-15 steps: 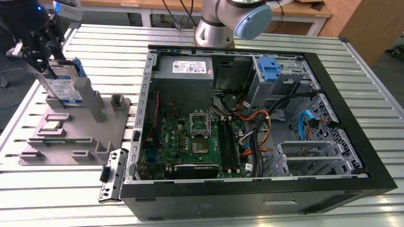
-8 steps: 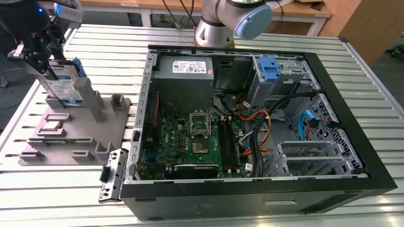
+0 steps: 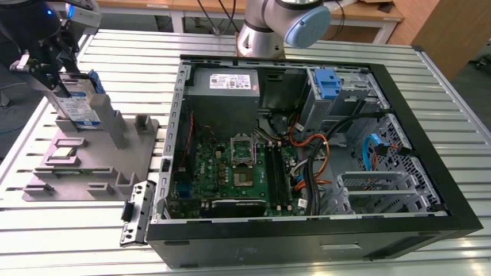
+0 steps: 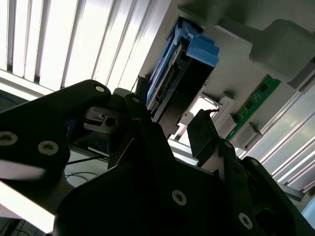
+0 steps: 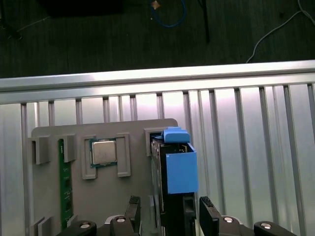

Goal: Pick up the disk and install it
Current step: 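Pick up the disk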

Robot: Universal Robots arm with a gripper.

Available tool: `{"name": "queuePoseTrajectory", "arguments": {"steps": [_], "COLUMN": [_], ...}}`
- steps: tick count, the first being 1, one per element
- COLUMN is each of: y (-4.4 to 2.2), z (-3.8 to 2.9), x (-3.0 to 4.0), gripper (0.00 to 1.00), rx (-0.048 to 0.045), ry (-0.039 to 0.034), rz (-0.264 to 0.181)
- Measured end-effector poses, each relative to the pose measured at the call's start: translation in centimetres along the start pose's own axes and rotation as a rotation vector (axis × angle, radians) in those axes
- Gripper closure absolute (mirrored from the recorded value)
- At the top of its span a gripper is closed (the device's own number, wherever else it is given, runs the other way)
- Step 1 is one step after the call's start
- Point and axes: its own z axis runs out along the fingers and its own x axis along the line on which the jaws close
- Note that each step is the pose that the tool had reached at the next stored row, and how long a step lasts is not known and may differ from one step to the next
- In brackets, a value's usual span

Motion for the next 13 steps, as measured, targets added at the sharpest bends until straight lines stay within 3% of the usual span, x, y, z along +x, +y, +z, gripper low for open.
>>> {"name": "queuePoseTrajectory", "arguments": {"steps": [13], "y": [0.00], "z": [0.01], "x": [-0.02], "gripper": [0.41], "rx": [-0.0008], "ry": [0.0005], "rz": [-0.014]}}
